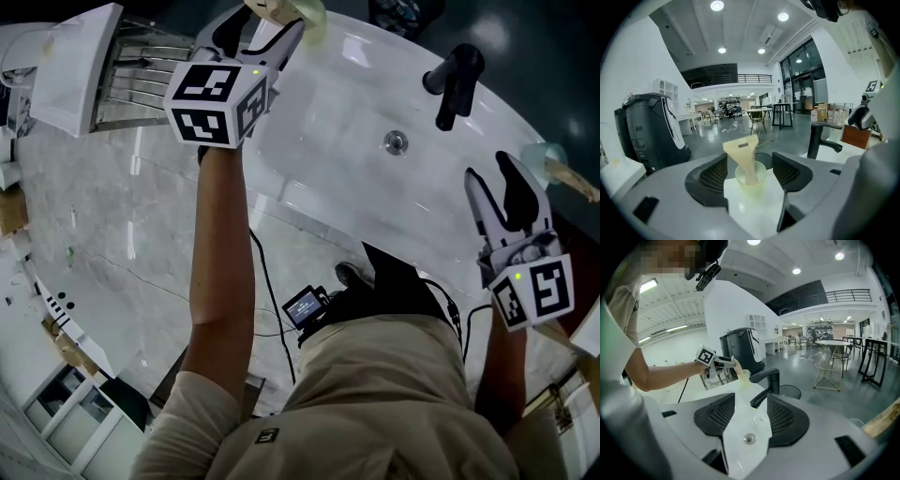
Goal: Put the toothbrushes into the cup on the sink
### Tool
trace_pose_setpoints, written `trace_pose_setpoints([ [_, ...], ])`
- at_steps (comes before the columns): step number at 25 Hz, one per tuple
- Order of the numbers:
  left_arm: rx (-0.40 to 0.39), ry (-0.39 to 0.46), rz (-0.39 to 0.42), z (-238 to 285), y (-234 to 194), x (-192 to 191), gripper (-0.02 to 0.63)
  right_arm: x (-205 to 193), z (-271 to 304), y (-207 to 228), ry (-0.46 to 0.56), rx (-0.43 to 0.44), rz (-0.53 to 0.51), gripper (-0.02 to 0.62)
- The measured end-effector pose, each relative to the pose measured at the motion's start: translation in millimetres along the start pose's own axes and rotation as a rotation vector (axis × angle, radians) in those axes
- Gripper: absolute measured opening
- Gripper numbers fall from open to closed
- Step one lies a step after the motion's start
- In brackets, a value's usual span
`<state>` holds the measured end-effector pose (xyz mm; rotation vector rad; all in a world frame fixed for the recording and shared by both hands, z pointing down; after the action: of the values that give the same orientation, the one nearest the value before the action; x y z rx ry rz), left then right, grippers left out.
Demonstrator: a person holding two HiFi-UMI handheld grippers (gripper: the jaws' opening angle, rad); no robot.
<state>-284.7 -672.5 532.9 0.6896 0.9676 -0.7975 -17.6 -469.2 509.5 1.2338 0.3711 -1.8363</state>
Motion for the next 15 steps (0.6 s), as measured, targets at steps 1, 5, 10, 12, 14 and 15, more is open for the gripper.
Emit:
trace_pose_setpoints([
  [1, 0.002, 0.003, 0.000, -3, 0, 1, 0.286, 0, -1, -1, 0.002, 0.001, -0.002, 0.213],
  [5, 0.008, 0.003, 0.009, -13, 0, 5, 0.302, 3, -4, -7, 0.014, 0.008, -0.010, 0.213],
  [10, 0.022, 0.022, 0.012, -29, -3, 15, 0.304, 9, -9, -17, 0.022, 0.022, -0.024, 0.213],
  [12, 0.021, 0.030, 0.014, -35, -4, 20, 0.304, 13, -12, -21, 0.025, 0.021, -0.030, 0.213],
  [14, 0.023, 0.036, 0.018, -42, -3, 25, 0.304, 17, -15, -24, 0.031, 0.020, -0.037, 0.213],
  [15, 0.025, 0.040, 0.021, -45, -3, 28, 0.304, 18, -16, -25, 0.034, 0.020, -0.040, 0.213],
])
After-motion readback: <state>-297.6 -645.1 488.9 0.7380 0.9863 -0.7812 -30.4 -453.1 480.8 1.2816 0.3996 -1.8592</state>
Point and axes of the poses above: the fingertips, and each gripper's own axes: z forward along the fingers, y to its right, x out of its top, the point moved 4 cm from there along -z, backward along the fingers, and after that the axes turned 8 degrees about x, right-handed, at the moved point
